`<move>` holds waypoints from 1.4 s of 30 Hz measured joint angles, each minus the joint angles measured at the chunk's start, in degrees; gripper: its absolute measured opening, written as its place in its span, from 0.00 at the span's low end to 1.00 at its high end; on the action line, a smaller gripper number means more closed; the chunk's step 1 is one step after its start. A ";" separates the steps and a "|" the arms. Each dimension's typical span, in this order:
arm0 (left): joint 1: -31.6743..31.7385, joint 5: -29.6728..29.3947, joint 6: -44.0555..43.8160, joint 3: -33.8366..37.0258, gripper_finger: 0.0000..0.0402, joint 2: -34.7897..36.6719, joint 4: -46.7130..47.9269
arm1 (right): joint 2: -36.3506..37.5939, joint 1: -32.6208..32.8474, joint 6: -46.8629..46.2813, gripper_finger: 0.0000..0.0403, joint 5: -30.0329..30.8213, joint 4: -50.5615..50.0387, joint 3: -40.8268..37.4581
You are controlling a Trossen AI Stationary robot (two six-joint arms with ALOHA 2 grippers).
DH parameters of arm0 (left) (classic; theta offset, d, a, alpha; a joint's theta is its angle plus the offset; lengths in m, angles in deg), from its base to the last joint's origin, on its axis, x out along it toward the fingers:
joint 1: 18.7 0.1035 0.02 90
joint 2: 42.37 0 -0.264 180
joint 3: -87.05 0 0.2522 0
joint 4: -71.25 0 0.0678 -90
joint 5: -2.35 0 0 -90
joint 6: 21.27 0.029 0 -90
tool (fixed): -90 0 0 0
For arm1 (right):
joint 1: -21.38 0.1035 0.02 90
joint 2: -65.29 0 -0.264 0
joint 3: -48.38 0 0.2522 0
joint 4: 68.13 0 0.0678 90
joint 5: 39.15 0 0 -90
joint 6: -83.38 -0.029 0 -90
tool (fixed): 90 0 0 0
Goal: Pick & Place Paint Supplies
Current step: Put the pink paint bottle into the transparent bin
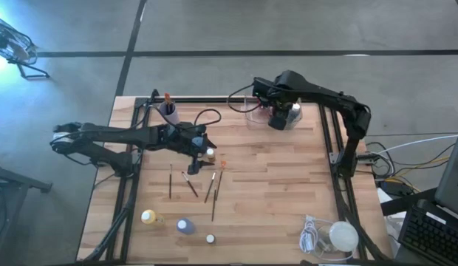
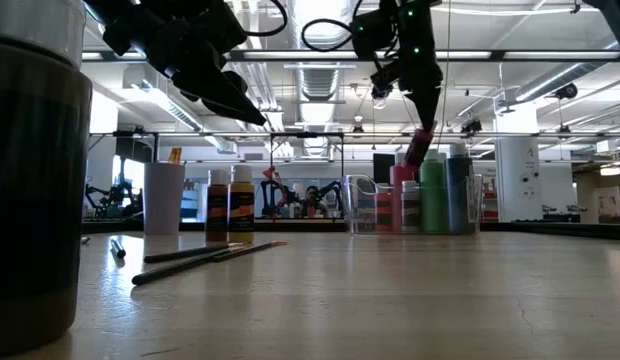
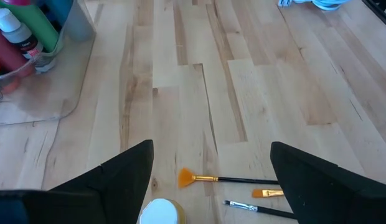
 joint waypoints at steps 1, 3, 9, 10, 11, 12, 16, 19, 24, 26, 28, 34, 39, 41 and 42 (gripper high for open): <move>0.02 -0.01 0.00 0.00 0.82 0.00 0.25 | -0.52 -0.04 0.11 0.28 0.01 -0.05 0.53; 0.00 -0.01 0.02 0.00 0.82 0.00 0.37 | -1.43 -0.04 0.91 0.28 0.08 -0.08 1.18; 0.00 0.00 -0.04 0.00 0.82 -0.02 0.87 | -2.68 -0.21 1.78 0.28 -0.17 -0.17 -0.22; 0.01 0.00 -0.04 0.00 0.82 -0.02 0.85 | -2.73 -0.35 1.77 0.28 -0.15 -0.16 -0.63; 0.02 0.00 -0.04 0.00 0.82 -0.02 0.89 | -2.73 -0.48 1.77 0.28 -0.14 -0.16 -1.01; 0.02 0.00 -0.04 0.00 0.82 -0.02 0.87 | -2.72 -0.63 1.79 0.28 -0.09 -0.16 -1.45; 0.01 0.00 -0.07 0.00 0.82 -0.02 0.89 | -2.73 -1.66 1.75 0.28 -0.11 -0.13 -3.33; 0.02 0.00 -0.09 0.00 0.82 -0.02 0.89 | -2.73 -2.52 1.77 0.28 -0.09 0.05 -4.68; 0.00 0.00 -0.11 0.00 0.82 -0.02 0.89 | -2.73 -3.06 2.78 0.28 -0.13 0.72 -6.71; 0.02 0.00 -0.09 0.00 0.82 -0.02 0.89 | -2.73 -3.10 3.25 0.28 -0.17 1.70 -7.60; 0.00 0.00 -0.09 0.00 0.82 -0.02 0.89 | -2.73 -3.22 3.97 0.28 -0.16 2.83 -8.42; 0.02 0.00 -0.10 0.00 0.82 -0.02 0.89 | -2.73 -4.16 4.98 0.28 -0.15 5.89 -10.68; 0.00 0.00 -0.09 0.00 0.82 -0.02 0.89 | -2.70 -5.35 5.39 0.28 -0.20 7.18 -12.78; 0.00 0.00 -0.09 0.00 0.82 -0.02 0.89 | -2.70 -5.57 5.63 0.28 -0.20 7.65 -13.34; 0.01 0.00 -0.09 0.00 0.82 -0.02 0.90 | -2.70 -5.67 5.65 0.28 -0.27 8.15 -13.42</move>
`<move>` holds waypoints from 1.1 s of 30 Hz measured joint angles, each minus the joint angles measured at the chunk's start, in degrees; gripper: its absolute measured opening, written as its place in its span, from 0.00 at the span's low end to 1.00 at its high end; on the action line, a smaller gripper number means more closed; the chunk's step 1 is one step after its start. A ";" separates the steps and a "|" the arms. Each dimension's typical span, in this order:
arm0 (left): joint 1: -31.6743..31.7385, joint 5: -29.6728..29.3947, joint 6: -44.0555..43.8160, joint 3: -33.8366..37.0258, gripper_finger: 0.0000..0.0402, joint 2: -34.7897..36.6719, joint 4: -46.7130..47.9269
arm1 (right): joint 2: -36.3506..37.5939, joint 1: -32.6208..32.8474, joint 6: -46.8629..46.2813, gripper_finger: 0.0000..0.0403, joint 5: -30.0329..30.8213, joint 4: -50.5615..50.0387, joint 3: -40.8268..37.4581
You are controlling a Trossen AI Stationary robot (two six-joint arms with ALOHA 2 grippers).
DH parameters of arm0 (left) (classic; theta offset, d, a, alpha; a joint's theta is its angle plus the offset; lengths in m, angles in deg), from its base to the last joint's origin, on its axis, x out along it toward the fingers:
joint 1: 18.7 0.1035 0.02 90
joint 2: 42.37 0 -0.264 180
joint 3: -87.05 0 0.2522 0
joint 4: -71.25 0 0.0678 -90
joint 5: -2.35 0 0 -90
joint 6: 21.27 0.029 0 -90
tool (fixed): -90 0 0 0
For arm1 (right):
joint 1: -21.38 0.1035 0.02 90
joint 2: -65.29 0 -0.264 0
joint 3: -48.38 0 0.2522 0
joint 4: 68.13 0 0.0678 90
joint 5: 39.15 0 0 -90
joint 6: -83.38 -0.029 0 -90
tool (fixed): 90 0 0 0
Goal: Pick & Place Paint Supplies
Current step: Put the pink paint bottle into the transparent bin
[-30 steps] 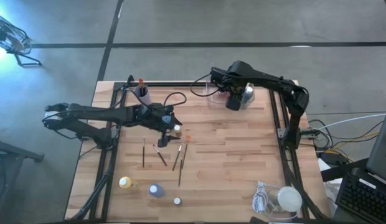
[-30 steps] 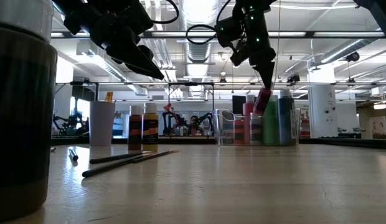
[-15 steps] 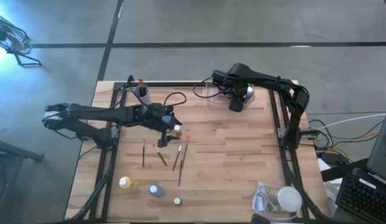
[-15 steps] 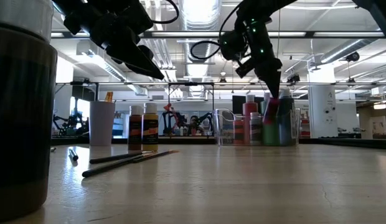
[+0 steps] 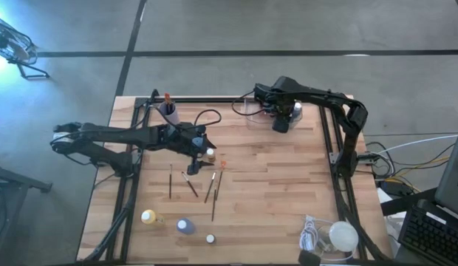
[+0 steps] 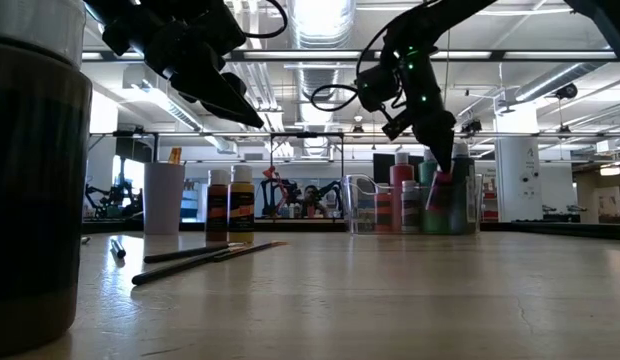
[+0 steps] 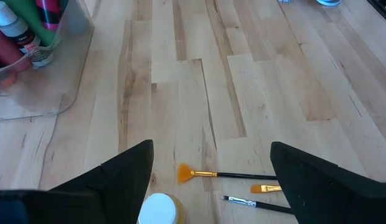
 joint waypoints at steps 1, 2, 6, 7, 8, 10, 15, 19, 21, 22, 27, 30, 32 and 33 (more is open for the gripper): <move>0.00 0.00 0.00 0.00 0.82 0.00 -0.01 | 0.00 -0.08 0.15 0.28 -0.06 0.44 0.00; 0.00 0.00 0.00 0.00 0.82 0.00 -0.01 | 0.00 -0.08 0.34 0.28 -0.06 0.80 0.00; -0.01 0.00 0.00 0.00 0.82 0.00 -0.01 | 0.00 -0.10 1.86 0.28 -0.08 2.51 0.00; -0.01 0.00 0.00 0.00 0.82 0.00 -0.01 | -0.03 -0.13 2.30 0.28 -0.08 2.70 0.00; 0.01 0.02 0.00 0.00 0.82 0.00 -0.01 | -0.26 -0.15 2.66 0.28 -0.09 2.78 0.01; 0.00 0.01 0.00 0.00 0.82 0.00 -0.01 | -1.09 -0.39 2.80 0.28 -0.21 2.71 0.02; 0.00 0.02 0.00 0.00 0.82 0.00 0.19 | -5.49 -1.01 2.98 0.28 -0.48 2.40 0.46; -0.01 0.02 0.01 0.00 0.82 -0.02 0.77 | -8.23 -1.32 2.52 0.28 0.48 -0.06 1.46; -0.01 0.02 0.09 0.00 0.82 -0.02 0.79 | -8.76 -1.44 2.46 0.29 0.94 -0.64 1.54; 0.00 0.02 0.09 0.00 0.82 -0.02 0.82 | -8.79 -1.46 2.58 0.30 0.99 -0.61 1.67; -0.01 0.02 0.13 0.00 0.82 -0.02 0.78 | -8.65 -1.54 2.15 0.31 0.83 -0.37 2.71; 0.00 0.02 0.13 0.00 0.82 -0.02 0.66 | -8.63 -1.57 1.85 0.33 0.81 0.32 3.76; 0.00 0.02 0.15 0.00 0.82 -0.02 0.67 | -8.62 -1.57 1.80 0.35 1.23 0.04 4.36; -0.01 0.02 0.15 0.00 0.82 -0.02 0.67 | -8.61 -1.59 1.67 0.36 1.44 0.10 4.58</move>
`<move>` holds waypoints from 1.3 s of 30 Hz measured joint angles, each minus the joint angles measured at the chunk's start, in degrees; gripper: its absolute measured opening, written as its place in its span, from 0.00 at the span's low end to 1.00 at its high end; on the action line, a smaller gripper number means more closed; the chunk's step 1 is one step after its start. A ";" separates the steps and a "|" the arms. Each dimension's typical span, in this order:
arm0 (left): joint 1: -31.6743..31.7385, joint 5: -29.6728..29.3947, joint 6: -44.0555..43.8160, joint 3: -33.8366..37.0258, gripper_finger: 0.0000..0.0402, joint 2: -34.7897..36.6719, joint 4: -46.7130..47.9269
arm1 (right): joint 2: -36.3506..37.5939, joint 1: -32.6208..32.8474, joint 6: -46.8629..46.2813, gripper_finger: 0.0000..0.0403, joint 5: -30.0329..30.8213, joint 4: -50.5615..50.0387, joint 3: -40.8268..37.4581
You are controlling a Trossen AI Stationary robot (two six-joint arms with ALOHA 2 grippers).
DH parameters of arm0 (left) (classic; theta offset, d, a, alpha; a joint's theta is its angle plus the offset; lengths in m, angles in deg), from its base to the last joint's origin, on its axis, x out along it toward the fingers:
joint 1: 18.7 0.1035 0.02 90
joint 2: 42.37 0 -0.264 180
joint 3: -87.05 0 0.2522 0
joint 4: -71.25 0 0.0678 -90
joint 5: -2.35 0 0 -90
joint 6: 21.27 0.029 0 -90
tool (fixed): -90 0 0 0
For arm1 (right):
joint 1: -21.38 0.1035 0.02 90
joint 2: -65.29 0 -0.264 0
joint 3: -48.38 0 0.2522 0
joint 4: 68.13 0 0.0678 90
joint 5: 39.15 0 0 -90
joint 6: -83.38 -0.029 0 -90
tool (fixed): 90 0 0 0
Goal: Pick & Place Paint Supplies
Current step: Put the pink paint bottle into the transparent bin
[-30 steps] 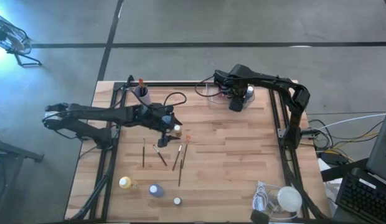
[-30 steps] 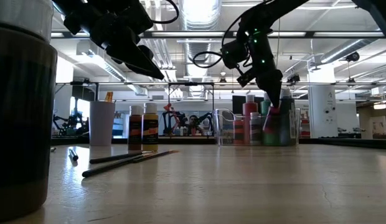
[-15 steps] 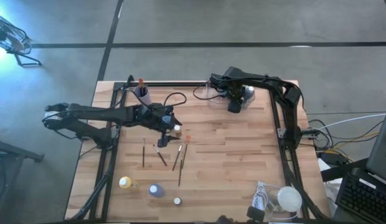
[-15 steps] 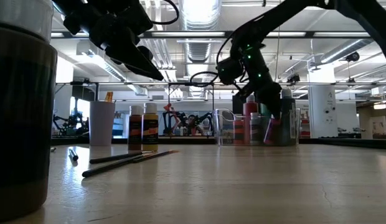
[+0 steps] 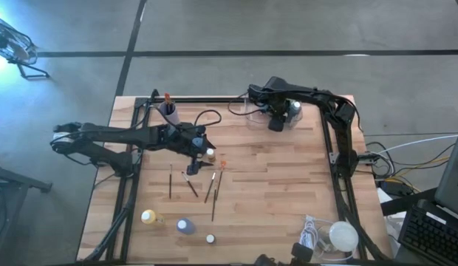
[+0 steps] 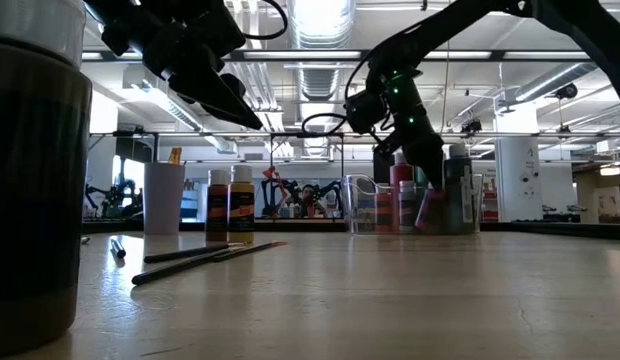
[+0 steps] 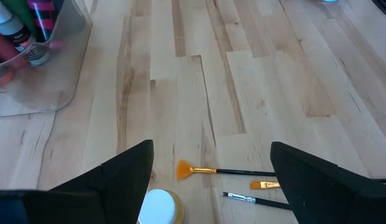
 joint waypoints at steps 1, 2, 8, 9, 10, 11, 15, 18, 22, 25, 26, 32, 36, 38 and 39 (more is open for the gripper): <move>0.01 0.00 0.00 0.00 0.82 0.00 0.00 | 0.00 -0.02 -0.21 0.37 0.03 -0.11 0.14; 0.02 0.00 0.02 0.00 0.82 0.00 0.00 | 0.00 -0.02 -0.25 0.37 0.08 -0.37 0.28; 0.02 0.00 0.04 0.00 0.82 0.00 0.04 | 0.09 0.00 -0.27 0.37 0.40 -1.98 0.41; 0.00 0.00 0.04 0.00 0.82 0.00 0.04 | 0.09 0.00 -0.31 0.37 0.44 -1.92 0.41; 0.02 0.00 0.04 0.00 0.82 0.00 0.07 | 0.11 0.00 -0.45 0.36 0.46 -1.94 0.41; 0.01 0.00 0.04 0.00 0.82 0.00 0.07 | 0.11 0.00 -0.56 0.35 0.47 -1.98 0.41; 0.00 0.00 0.04 0.00 0.82 0.00 0.07 | 0.11 0.02 -0.69 0.32 0.47 -2.00 0.41; 0.01 0.00 0.04 0.00 0.82 0.00 0.11 | 0.11 0.04 -0.97 0.30 0.47 -2.42 0.41; 0.00 0.00 0.20 0.00 0.82 0.00 0.13 | 0.32 0.04 -2.51 0.27 0.45 -4.05 0.41; 0.02 0.00 0.20 0.00 0.82 0.00 0.13 | 0.82 0.24 -4.70 0.25 0.43 -5.38 1.12; 0.02 0.00 0.20 0.00 0.82 0.00 0.13 | 1.06 0.36 -5.28 0.24 0.43 -5.63 1.57; 0.00 0.00 0.20 0.00 0.82 0.00 0.11 | 1.92 2.17 -6.69 0.20 -0.48 -5.71 5.68; 0.00 0.02 0.15 0.00 0.82 0.00 0.25 | 1.92 2.56 -7.00 0.18 -4.27 -2.74 7.16; 0.00 0.02 0.14 0.00 0.82 0.00 0.66 | 1.92 2.57 -7.82 0.18 -5.82 -0.72 7.43; 0.00 0.02 0.15 0.00 0.82 0.00 0.86 | 1.92 2.54 -8.98 0.18 -6.62 0.13 7.52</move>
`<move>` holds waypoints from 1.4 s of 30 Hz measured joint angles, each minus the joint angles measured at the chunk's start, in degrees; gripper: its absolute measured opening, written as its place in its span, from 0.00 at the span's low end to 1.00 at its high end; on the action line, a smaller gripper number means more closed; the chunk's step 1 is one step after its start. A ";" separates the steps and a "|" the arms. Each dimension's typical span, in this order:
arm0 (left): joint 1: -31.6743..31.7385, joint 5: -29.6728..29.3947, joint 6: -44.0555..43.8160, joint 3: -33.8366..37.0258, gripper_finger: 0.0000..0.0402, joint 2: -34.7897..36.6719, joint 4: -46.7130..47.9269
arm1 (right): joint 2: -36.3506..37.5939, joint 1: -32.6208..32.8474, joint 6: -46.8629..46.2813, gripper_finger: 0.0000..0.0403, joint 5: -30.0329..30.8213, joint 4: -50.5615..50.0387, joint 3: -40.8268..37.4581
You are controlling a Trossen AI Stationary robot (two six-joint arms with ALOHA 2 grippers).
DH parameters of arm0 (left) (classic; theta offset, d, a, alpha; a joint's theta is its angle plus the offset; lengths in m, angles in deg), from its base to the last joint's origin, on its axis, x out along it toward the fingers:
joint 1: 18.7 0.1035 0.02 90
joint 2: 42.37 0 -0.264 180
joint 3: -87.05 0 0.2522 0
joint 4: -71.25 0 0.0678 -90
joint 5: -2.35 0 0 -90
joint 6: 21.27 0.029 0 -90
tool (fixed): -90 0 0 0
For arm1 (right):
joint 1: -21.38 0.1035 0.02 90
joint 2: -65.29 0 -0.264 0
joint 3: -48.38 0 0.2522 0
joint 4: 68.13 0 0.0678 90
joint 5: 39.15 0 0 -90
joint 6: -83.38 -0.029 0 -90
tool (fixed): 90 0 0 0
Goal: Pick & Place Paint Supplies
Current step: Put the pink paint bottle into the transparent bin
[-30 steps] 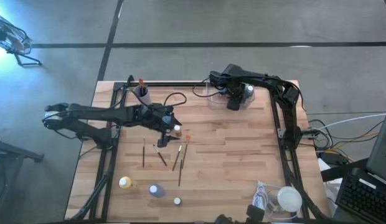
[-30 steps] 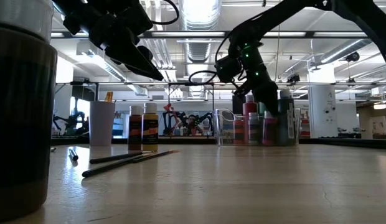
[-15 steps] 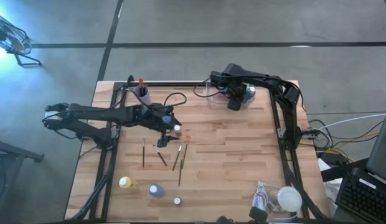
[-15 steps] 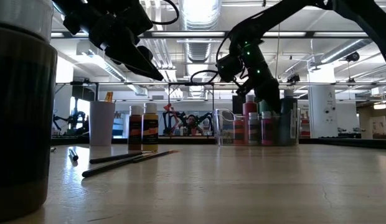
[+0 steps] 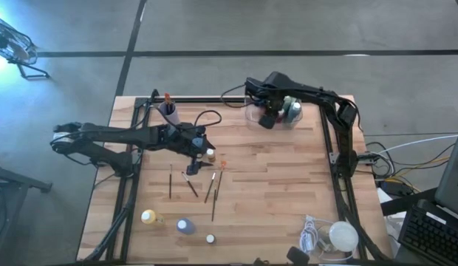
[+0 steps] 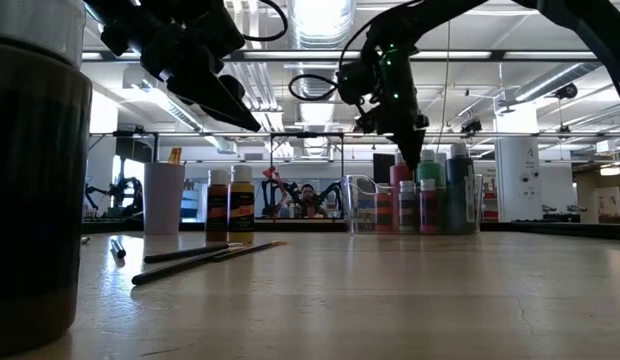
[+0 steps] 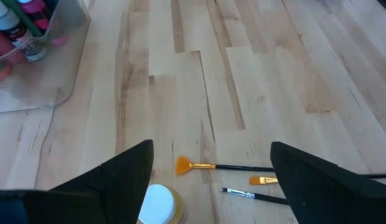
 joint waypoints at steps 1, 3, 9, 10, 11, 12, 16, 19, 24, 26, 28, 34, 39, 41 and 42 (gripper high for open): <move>0.00 0.00 0.00 0.00 0.82 0.00 0.03 | 0.00 -0.24 -1.63 0.18 -0.66 0.64 0.12; 0.00 0.00 -0.02 0.00 0.82 0.00 -0.03 | 0.00 -0.71 -5.83 0.20 -2.52 2.00 0.72; 0.00 0.00 -0.04 0.00 0.82 0.00 0.14 | 0.00 -1.78 -6.05 0.26 -6.54 4.50 1.25; 0.00 0.00 -0.07 0.00 0.82 0.00 0.40 | 0.00 -1.88 -5.35 0.26 -6.50 4.97 1.02; 0.00 0.00 -0.11 0.00 0.82 0.00 0.61 | 0.00 -2.02 -4.76 0.25 -6.48 5.26 0.76; 0.00 0.00 -0.15 0.00 0.82 0.00 0.74 | 0.00 -2.17 -4.37 0.24 -6.44 5.51 0.40; 0.00 0.00 -0.17 0.00 0.82 0.00 0.88 | 0.00 -2.82 -1.66 0.17 -4.70 7.09 -1.10; 0.00 0.00 -0.15 0.00 0.82 0.00 0.87 | 0.00 -3.06 -0.17 0.11 -4.69 8.30 -2.06; 0.00 0.00 -0.15 0.00 0.82 0.00 0.87 | 0.00 -3.46 0.77 0.03 -4.91 9.62 -3.24; 0.00 0.00 -0.15 0.00 0.82 0.00 0.87 | 0.00 -3.61 0.81 0.02 -4.93 10.11 -3.60; 0.00 0.00 -0.15 0.00 0.82 0.00 0.87 | 0.00 -3.70 0.83 0.02 -4.96 9.89 -4.14; 0.00 0.00 -0.15 0.00 0.82 0.00 0.87 | 0.00 -4.11 1.07 0.02 -5.11 10.29 -6.66; 0.00 -0.02 -0.13 0.00 0.82 0.00 0.87 | 0.00 -4.29 1.31 0.02 -1.35 10.63 -7.82; 0.00 -0.02 -0.13 0.00 0.82 0.00 0.87 | -0.02 -4.29 1.37 0.02 -0.83 11.11 -7.99; 0.00 -0.02 -0.13 0.00 0.82 0.00 0.87 | -0.02 -4.26 1.47 0.02 -0.80 11.56 -8.13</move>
